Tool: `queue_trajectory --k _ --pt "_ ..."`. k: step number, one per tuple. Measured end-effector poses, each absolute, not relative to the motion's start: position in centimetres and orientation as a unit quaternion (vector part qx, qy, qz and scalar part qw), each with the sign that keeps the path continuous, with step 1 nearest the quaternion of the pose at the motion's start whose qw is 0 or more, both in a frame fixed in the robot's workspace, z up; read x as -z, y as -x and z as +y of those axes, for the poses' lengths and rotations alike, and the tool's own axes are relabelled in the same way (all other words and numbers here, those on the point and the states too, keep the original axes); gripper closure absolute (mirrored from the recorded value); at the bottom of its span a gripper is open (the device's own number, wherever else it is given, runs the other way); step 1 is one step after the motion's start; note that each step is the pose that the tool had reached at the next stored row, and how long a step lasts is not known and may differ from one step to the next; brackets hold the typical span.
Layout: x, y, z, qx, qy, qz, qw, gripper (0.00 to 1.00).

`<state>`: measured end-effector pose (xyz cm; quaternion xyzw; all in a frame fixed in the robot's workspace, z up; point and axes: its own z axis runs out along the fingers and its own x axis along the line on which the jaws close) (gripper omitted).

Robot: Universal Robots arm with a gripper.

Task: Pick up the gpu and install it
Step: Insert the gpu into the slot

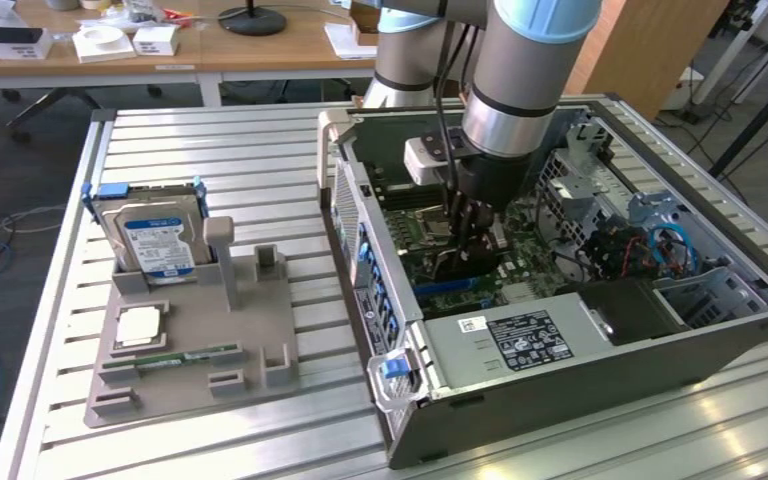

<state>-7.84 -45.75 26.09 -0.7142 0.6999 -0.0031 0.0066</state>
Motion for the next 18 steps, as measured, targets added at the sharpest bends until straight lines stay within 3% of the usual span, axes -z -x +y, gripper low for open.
queue_trajectory --k 18 --pt "-25.94 7.85 -45.75 0.003 0.714 0.700 0.007 0.74"
